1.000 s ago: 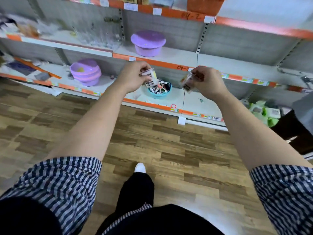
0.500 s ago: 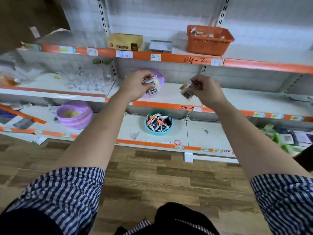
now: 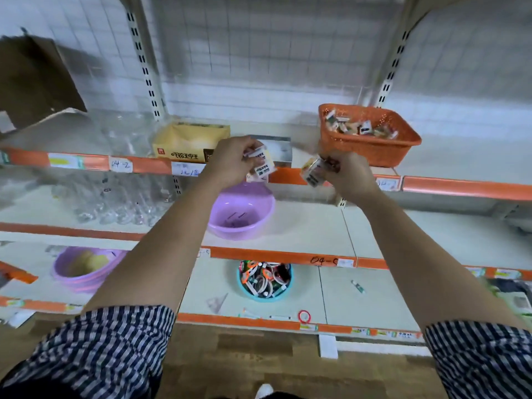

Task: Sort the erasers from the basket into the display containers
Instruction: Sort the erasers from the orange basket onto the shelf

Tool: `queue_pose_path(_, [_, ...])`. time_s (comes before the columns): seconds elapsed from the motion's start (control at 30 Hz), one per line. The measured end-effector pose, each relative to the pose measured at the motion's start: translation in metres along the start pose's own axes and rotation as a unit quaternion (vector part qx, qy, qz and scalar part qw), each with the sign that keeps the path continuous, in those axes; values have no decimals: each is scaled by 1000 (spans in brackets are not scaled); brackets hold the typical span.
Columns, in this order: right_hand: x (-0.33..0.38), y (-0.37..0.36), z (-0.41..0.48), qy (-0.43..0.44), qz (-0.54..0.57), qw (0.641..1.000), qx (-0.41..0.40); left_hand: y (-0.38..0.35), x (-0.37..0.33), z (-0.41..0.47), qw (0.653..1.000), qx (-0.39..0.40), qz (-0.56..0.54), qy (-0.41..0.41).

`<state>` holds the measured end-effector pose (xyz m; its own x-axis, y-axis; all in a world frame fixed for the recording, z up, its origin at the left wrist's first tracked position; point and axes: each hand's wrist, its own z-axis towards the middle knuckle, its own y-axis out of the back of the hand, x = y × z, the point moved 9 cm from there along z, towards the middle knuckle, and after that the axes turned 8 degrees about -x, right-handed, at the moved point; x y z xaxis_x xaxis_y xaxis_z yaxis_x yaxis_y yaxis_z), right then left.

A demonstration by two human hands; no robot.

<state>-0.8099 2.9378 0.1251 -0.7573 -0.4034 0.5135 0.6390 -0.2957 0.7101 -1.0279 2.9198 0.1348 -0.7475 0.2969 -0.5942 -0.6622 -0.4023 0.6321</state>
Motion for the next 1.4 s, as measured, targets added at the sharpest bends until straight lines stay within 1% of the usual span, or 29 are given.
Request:
queue_pose_path(0.1, [-8,-15,35,-1,3,1000,6,-9,9,30,1000,-1,-25,11])
queue_pose_path(0.23, [-27,-33,78,-23,46,999,7,-33,32,75,999,26,-22,15])
queue_pose_path(0.37, [-45,-45,117,-38,56,998,6,-57,48,119,998,47,-26,15])
queue_pose_path(0.43, [-49,-46,134,-30,35,999,-5,-67,48,139,998,57,-40,6])
queue_pose_path(0.53, [-51,-38,156,-12,20,999,-26,-82,46,168,995,66,-74,-4])
queue_pose_path(0.63, [-68,-20,173,-46,29,997,-58,-99,34,195,992,68,-100,-26])
queue_pose_path(0.8, [-127,12,188,-99,-5,988,-118,-145,6,224,983,104,-136,-61])
queue_pose_path(0.9, [-156,28,199,-113,-36,984,-130,-171,-9,243,981,112,-135,-83])
queue_pose_path(0.97, [-177,32,211,-128,-63,984,-106,-185,-19,254,979,119,-138,-90])
queue_pose_path(1.03, [-195,29,222,-135,-81,986,-61,-198,-26,265,980,113,-132,-98])
queue_pose_path(1.13, [-214,21,235,-120,-103,987,3,-215,-35,276,982,113,-120,-90])
queue_pose_path(1.23, [-234,17,245,-110,-105,987,43,-231,-43,285,985,112,-103,-76])
queue_pose_path(1.33, [-249,9,252,-103,-98,986,92,-239,-51,293,990,90,-83,-75])
queue_pose_path(1.4, [-253,7,255,-89,-90,986,111,-245,-54,297,992,81,-70,-69])
